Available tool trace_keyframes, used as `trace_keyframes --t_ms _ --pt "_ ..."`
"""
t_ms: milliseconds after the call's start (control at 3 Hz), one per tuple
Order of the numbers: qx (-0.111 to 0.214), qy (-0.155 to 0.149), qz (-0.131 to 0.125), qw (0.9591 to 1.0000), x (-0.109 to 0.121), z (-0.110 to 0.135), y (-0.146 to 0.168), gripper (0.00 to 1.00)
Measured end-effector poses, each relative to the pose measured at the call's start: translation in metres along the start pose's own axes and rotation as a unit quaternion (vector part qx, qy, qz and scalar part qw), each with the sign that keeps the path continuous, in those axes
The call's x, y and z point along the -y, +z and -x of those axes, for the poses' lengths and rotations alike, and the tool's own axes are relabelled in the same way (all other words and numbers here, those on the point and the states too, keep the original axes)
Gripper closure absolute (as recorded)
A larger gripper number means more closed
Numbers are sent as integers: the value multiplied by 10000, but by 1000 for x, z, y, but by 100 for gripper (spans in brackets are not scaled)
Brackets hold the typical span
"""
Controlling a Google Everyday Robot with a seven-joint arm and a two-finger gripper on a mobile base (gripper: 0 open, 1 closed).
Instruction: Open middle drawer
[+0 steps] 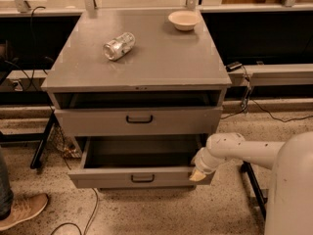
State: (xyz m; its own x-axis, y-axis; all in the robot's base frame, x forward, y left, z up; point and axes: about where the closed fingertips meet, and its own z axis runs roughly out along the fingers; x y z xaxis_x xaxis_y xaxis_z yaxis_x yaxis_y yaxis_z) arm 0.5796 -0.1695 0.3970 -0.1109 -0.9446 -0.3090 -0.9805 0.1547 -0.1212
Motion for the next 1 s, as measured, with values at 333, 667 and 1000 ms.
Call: trace_keyframes --t_ms 333,667,1000 --pt "1 -2 14 10000 -1 0 1 27" --pt "3 -4 29 10000 -2 0 3 4" --pt "5 -17 40 10000 -3 1 3 0"
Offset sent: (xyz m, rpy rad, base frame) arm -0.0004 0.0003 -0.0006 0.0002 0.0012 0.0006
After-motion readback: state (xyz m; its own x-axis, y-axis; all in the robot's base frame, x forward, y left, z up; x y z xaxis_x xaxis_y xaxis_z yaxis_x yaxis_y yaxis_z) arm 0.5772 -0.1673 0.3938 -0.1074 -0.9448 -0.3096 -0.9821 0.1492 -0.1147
